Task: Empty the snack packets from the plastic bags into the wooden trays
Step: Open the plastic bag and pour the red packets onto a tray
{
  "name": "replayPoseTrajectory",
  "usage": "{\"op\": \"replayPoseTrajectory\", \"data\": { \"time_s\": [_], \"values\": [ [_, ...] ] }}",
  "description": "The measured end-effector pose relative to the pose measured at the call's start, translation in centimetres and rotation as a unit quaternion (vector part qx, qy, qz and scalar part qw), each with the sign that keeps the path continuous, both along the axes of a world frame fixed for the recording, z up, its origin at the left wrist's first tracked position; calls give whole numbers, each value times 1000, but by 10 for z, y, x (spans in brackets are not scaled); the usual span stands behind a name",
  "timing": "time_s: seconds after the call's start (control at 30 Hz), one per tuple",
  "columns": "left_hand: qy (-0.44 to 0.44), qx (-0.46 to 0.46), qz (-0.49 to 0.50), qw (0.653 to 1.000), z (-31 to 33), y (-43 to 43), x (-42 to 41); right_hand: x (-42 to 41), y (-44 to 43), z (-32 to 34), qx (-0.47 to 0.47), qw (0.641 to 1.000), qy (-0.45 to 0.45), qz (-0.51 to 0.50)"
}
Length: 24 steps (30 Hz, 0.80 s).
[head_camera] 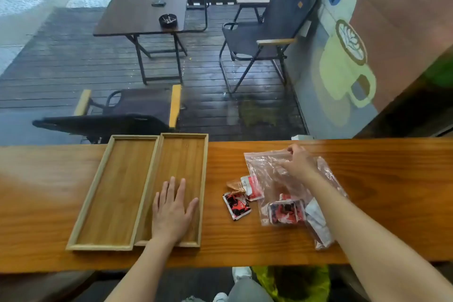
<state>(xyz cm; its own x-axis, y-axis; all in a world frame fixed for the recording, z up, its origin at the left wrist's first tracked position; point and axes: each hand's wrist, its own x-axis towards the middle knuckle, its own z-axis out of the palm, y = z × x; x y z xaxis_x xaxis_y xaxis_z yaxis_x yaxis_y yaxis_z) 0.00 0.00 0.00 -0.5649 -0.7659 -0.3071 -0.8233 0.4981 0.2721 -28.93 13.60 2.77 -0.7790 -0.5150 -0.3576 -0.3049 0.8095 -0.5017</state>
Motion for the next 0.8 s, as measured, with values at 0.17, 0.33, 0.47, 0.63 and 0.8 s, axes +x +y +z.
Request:
{"op": "replayPoseTrajectory", "data": {
  "time_s": [0.17,0.33,0.47,0.63,0.8],
  "values": [
    [-13,-42,-4,999,-7,4,3,-22,-12,-11,69,997,5,-36],
    [-27,-69,-8,997,-12,4,3,-28,-12,-24,103,994,4,-46],
    [-24,-70,-8,997,-12,4,4,-28,-6,-17,68,998,-11,6],
    [-5,-67,-1,998,-11,4,3,-14,7,21,-195,957,-212,14],
    [7,-61,5,998,-14,3,3,2,11,64,-324,893,-300,83]
  ]
}}
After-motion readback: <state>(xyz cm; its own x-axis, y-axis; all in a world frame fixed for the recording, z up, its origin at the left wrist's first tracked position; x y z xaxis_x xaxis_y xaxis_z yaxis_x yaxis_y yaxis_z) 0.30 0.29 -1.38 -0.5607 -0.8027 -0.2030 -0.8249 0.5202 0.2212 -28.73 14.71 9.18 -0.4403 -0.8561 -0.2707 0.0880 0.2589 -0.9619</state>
